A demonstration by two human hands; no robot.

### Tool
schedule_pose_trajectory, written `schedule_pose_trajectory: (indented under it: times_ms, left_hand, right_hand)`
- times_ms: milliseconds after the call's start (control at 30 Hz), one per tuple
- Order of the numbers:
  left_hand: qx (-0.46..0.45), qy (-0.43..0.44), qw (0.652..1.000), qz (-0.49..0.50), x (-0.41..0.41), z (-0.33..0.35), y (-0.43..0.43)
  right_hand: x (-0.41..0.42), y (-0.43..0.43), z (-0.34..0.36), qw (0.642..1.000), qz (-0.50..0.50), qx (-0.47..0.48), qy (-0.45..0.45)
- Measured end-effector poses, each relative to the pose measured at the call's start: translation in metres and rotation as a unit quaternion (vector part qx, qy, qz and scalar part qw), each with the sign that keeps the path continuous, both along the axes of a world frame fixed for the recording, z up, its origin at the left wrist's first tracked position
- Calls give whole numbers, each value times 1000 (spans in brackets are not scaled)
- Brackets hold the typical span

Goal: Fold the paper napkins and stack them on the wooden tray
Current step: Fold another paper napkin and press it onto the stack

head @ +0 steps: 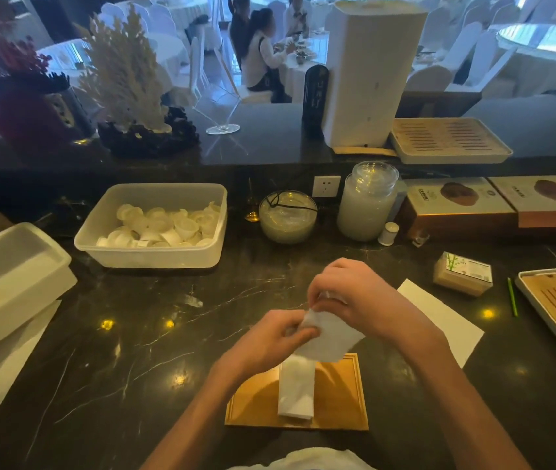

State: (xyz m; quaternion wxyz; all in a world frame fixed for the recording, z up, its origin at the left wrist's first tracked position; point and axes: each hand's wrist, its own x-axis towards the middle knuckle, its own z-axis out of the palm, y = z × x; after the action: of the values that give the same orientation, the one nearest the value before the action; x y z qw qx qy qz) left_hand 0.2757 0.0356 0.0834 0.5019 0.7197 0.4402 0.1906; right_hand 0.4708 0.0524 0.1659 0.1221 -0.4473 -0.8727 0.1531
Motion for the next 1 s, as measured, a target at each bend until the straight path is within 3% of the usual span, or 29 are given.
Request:
schedule_pose_trajectory:
  times_ms: [67,133,200,267,300,400,533,733,1000]
  left_hand:
    - [-22,-68,997,41,-1,4,-2]
    - [-66,-152,981,104,-4,11,-3]
    - [-115,-207,959,156,-7,14,-4]
    - [-138,-224,946,188,-10,14,-4]
    - [-142,-223,944,198,-12,13,-4]
    - [-143,-210,946,202,-14,13,-3]
    - [-150,-206,946,202,-15,10,-4]
    - [-188,-233,927,226,-11,12,-2]
    - [-173,-235,936,198,-14,12,-2]
  right_hand:
    - [2,0,-3,992,-59,63,89]
    - [5,-3,-10,953,-201,37,222]
    - [6,-10,-21,889,-310,-128,313]
    - [9,-17,-41,817,-301,-316,378]
    - [9,-22,-50,794,-277,-363,402]
    - [1,-38,-68,809,-265,-327,410]
    - [-1,-40,-80,796,-305,-274,446]
    - [-2,-40,-81,807,-309,-250,438]
    - [-6,-36,-78,801,-300,-246,456]
